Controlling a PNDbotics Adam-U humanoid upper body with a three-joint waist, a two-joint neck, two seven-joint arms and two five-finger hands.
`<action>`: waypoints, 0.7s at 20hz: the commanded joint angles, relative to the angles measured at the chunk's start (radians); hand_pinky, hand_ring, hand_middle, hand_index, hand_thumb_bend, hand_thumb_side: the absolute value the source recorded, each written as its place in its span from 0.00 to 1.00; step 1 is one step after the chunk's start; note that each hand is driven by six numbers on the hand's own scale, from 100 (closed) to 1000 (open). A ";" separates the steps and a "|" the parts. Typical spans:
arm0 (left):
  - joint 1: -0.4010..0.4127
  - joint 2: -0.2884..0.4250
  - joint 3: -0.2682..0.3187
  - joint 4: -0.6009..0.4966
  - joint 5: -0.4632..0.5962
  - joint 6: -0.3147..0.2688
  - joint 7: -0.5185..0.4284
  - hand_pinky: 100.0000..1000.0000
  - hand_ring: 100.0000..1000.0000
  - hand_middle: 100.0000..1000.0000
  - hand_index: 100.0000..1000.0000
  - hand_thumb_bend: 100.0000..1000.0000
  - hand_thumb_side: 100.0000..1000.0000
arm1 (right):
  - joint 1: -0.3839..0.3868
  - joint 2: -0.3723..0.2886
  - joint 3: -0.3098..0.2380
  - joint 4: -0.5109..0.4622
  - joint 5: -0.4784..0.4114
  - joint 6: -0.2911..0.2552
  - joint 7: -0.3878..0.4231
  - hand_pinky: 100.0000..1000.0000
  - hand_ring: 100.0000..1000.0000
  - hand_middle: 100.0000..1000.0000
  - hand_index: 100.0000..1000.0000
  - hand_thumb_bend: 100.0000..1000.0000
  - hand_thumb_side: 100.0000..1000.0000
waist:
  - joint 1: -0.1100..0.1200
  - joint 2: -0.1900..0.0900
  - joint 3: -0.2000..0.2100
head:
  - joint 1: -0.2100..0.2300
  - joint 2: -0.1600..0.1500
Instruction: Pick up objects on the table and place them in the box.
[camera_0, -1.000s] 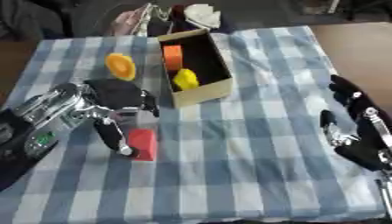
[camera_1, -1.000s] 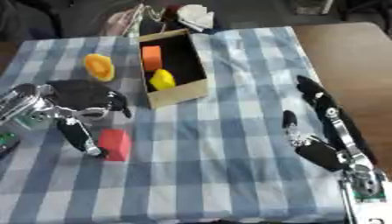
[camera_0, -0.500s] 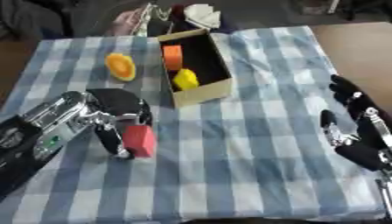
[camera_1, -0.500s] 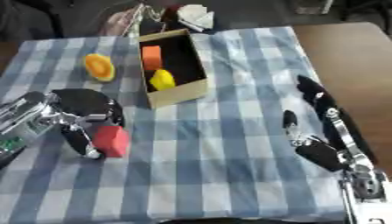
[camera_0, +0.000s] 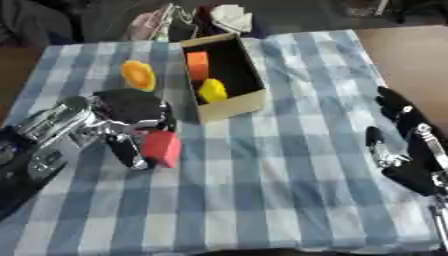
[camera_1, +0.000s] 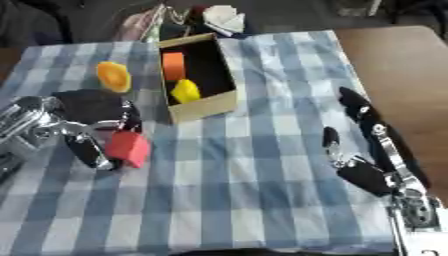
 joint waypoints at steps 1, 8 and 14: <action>-0.060 0.034 0.046 -0.015 0.017 0.027 0.009 0.54 0.40 0.41 0.59 0.35 0.08 | -0.008 -0.015 0.000 -0.014 0.000 -0.002 0.001 1.00 1.00 1.00 1.00 0.00 0.36 | 0.006 -0.023 -0.002 | -0.004 -0.003; -0.229 -0.091 0.046 0.185 -0.045 0.016 0.084 0.57 0.43 0.43 0.62 0.35 0.06 | -0.011 -0.008 0.010 -0.013 -0.005 -0.004 0.009 1.00 1.00 1.00 1.00 0.00 0.36 | 0.003 -0.020 -0.021 | 0.009 -0.003; -0.337 -0.244 0.046 0.395 -0.109 -0.021 0.154 0.59 0.45 0.46 0.64 0.32 0.05 | -0.023 -0.002 0.027 -0.011 -0.015 -0.010 0.023 1.00 1.00 1.00 1.00 0.00 0.36 | -0.006 -0.008 -0.051 | 0.039 -0.003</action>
